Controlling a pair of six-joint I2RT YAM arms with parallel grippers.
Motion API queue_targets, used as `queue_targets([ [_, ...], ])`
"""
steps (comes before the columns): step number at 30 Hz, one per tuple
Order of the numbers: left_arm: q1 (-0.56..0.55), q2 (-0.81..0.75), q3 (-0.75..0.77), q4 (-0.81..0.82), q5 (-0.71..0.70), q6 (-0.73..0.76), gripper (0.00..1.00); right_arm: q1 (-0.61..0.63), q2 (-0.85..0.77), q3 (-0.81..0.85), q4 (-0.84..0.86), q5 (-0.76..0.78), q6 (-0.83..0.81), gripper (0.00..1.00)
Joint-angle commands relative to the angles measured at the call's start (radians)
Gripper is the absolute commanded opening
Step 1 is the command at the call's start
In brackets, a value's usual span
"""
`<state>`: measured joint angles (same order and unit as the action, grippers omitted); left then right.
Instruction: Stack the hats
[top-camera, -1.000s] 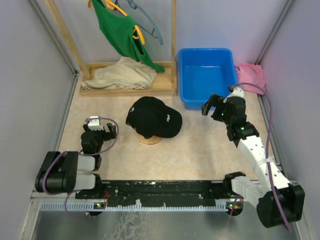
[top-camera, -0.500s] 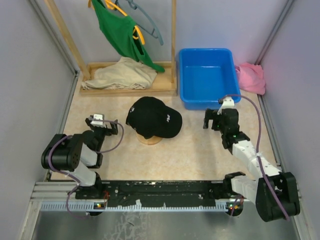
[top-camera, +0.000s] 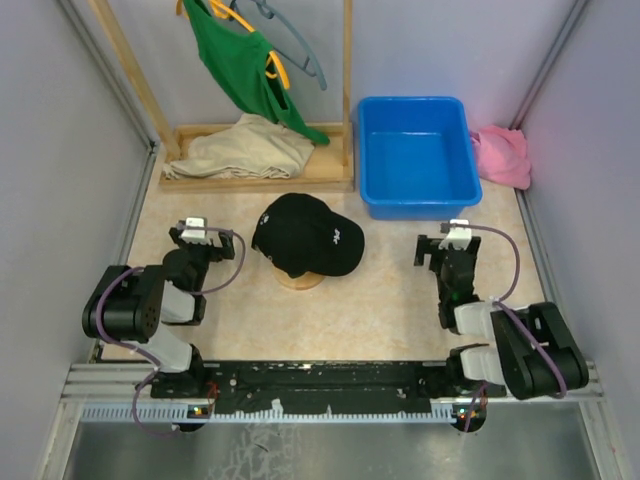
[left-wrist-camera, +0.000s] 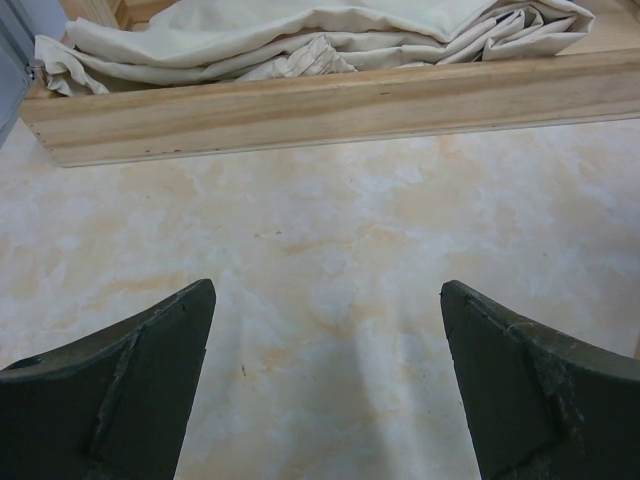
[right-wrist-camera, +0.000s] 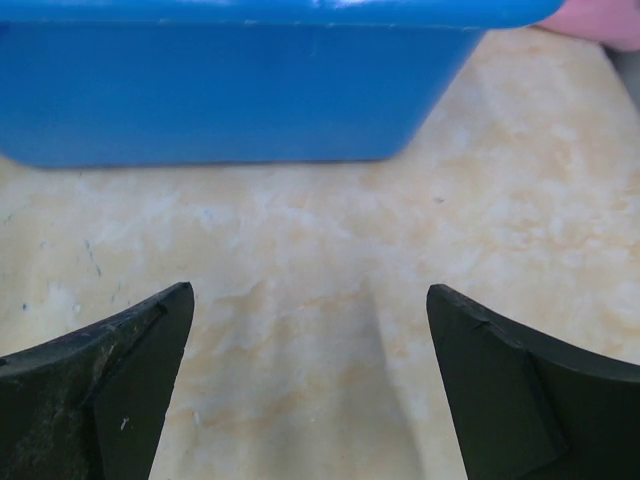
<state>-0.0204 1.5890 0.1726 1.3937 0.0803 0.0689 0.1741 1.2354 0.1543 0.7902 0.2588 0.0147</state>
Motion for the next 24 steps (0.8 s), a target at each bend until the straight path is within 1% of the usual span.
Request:
queue_targets([
  [1,0.004,0.003,0.018,-0.015,-0.007,-0.009,1.00,-0.012,0.125,-0.059,0.546,0.150,-0.050,0.99],
  [3,0.004,0.003,0.019,-0.017,-0.013,-0.012,1.00,-0.012,0.256,-0.077,0.730,0.156,-0.079,0.99],
  [4,0.004,0.003,0.021,-0.022,-0.034,-0.021,1.00,-0.005,0.270,-0.072,0.731,0.167,-0.081,0.99],
  [6,0.004,0.003,0.026,-0.031,-0.054,-0.028,1.00,-0.039,0.207,-0.016,0.492,0.126,-0.021,0.99],
  [8,0.004,0.002,0.040,-0.057,-0.058,-0.030,1.00,-0.119,0.214,0.037,0.407,0.004,0.028,0.99],
  [9,0.005,0.002,0.050,-0.077,-0.057,-0.029,1.00,-0.135,0.198,0.040,0.374,-0.017,0.040,0.99],
  [11,0.004,0.002,0.051,-0.082,-0.054,-0.026,1.00,-0.137,0.214,0.029,0.436,-0.014,0.031,0.99],
  [12,0.004,0.002,0.052,-0.081,-0.053,-0.026,1.00,-0.138,0.204,0.031,0.412,-0.018,0.034,0.99],
  [14,0.004,0.002,0.051,-0.081,-0.054,-0.026,1.00,-0.137,0.209,0.013,0.460,-0.025,0.029,0.99],
  [17,0.004,0.002,0.052,-0.081,-0.054,-0.026,1.00,-0.137,0.211,0.024,0.435,-0.025,0.027,0.99],
  [20,0.004,0.001,0.051,-0.082,-0.054,-0.025,1.00,-0.130,0.211,0.036,0.414,-0.089,-0.003,0.99],
  [24,0.005,0.002,0.052,-0.082,-0.054,-0.027,1.00,-0.131,0.212,0.036,0.414,-0.105,-0.008,0.99],
])
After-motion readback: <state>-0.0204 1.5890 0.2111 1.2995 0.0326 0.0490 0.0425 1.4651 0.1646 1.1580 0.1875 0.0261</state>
